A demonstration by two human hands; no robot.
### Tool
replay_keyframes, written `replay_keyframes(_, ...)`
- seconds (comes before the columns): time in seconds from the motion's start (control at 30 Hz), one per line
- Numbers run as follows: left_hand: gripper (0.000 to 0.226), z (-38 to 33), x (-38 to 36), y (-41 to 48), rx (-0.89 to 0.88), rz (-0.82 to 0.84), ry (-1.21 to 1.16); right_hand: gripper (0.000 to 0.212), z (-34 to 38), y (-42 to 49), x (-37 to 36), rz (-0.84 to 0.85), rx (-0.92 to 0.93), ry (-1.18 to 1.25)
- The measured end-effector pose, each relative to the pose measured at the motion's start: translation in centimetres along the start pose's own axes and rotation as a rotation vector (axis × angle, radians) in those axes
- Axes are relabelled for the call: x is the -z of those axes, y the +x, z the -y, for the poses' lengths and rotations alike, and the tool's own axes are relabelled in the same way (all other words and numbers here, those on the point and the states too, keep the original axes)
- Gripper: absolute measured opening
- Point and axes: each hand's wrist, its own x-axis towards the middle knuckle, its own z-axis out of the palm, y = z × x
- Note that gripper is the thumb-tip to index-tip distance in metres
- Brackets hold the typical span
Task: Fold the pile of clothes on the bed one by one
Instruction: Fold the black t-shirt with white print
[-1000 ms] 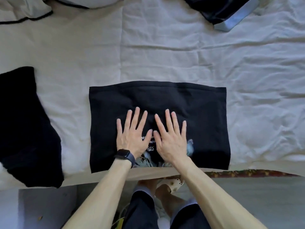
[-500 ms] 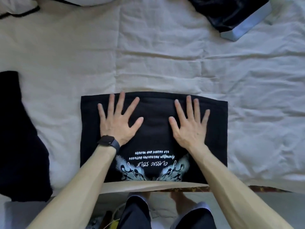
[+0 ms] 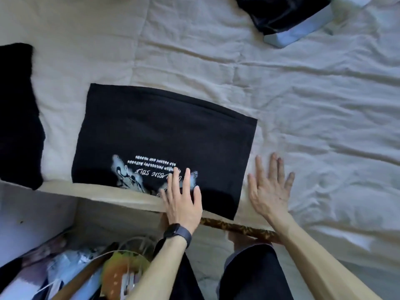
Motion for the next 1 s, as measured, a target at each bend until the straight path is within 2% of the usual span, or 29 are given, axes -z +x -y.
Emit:
replay_keyframes(0.13,0.064,-5.9,-4.1,-7.7,0.311,-0.118,-0.321,0.062,-2.0,-2.3,-0.4,0.01,0.157,-0.064)
replay_keyframes(0.2,0.052,-8.0,-4.9,-8.2,0.673,-0.126,-0.653,0.064,-3.5,-2.6,-0.8,-0.011,0.234,-0.101)
replay_keyframes(0.27,0.026,-9.6,-4.3,-7.4,1.002,-0.039,-1.025,0.065,-4.9,-2.2,-1.0,-0.003,0.301,-0.135)
replay_keyframes(0.37,0.022,-10.2,-3.5,-6.4,1.104,0.068,-1.237,0.061,-5.5,-1.4,-0.4,0.046,0.346,-0.138)
replay_keyframes(0.47,0.023,-10.4,-2.6,-6.6,1.114,0.033,-1.273,0.062,-4.7,-1.1,0.6,0.1,0.317,-0.133)
replay_keyframes(0.53,0.021,-10.5,-2.3,-7.4,1.087,0.008,-1.164,0.059,-3.8,-1.3,1.6,0.093,0.282,-0.077)
replay_keyframes(0.6,0.02,-10.9,-2.0,-8.3,1.043,-0.044,-1.019,0.055,-2.7,-1.3,2.9,0.068,0.211,0.043)
replay_keyframes(0.67,0.022,-11.8,-1.0,-9.2,1.0,-0.139,-1.021,0.053,-1.7,-1.3,4.0,0.058,0.132,0.22)
replay_keyframes(0.77,0.031,-13.2,0.7,-10.0,0.754,-0.239,-0.973,0.05,-0.6,-1.6,5.6,0.081,0.047,0.47)
replay_keyframes(0.83,0.03,-13.6,2.1,-10.1,0.555,-0.189,-0.916,0.044,-0.2,-1.9,6.6,0.15,-0.035,0.633)
replay_keyframes(0.9,0.041,-13.2,3.3,-9.8,0.402,-0.046,-0.745,0.035,0.0,-2.0,7.4,0.215,-0.095,0.753)
replay_keyframes(0.97,0.049,-12.2,4.3,-9.1,0.278,0.071,-0.38,0.027,0.1,-2.0,7.6,0.242,-0.1,0.793)
replay_keyframes(1.0,0.045,-11.8,4.8,-8.9,0.211,0.092,-0.142,0.025,0.1,-1.9,7.6,0.25,-0.097,0.802)
